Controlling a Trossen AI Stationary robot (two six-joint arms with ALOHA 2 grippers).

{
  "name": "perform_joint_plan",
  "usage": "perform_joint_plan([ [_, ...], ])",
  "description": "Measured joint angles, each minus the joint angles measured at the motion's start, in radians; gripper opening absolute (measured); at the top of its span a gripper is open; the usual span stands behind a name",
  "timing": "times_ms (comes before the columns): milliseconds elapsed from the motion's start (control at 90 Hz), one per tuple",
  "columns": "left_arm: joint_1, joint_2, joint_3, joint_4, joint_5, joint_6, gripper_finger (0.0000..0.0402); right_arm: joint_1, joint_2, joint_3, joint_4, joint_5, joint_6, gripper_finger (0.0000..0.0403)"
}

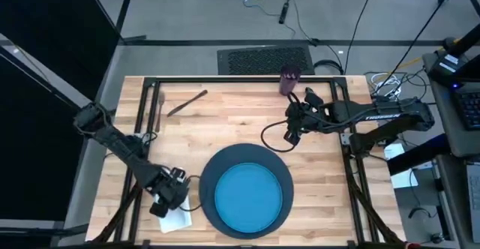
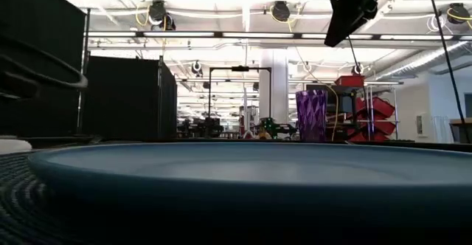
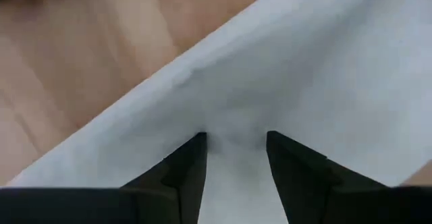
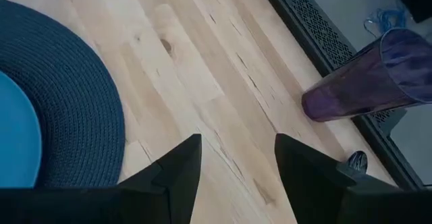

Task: Set table place
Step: Move the white table napkin to the left of the blue table mat on the table

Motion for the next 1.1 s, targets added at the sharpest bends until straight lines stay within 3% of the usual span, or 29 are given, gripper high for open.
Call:
perform_joint_plan([
  [222, -0.019, 0.000, 0.000, -0.004, -0.020, 0.226, 0.0141, 0.000, 0.000, 0.000, 0.004, 0.001, 0.019, 0.0176],
  [411, 0.009, 0.000, 0.011, 0.001, -0.182, 0.322, 0.0141, 0.000, 0.000, 0.000, 0.004, 0.000, 0.036, 0.0176],
  [478, 0.028, 0.000, 0.017, 0.001, -0.218, 0.327, 0.0141, 0.000, 0.000, 0.000, 0.004, 0.000, 0.037, 0.0176],
  [878, 0.043, 0.000, 0.075, -0.059, -0.209, 0.316, 0.0141, 0.000, 0.000, 0.000, 0.003, -0.005, 0.044, 0.0176],
  [1100, 0.043, -0.001, 0.165, -0.070, -0.217, 0.181, 0.0141, 0.000, 0.000, 0.000, 0.004, -0.005, 0.042, 0.0176],
])
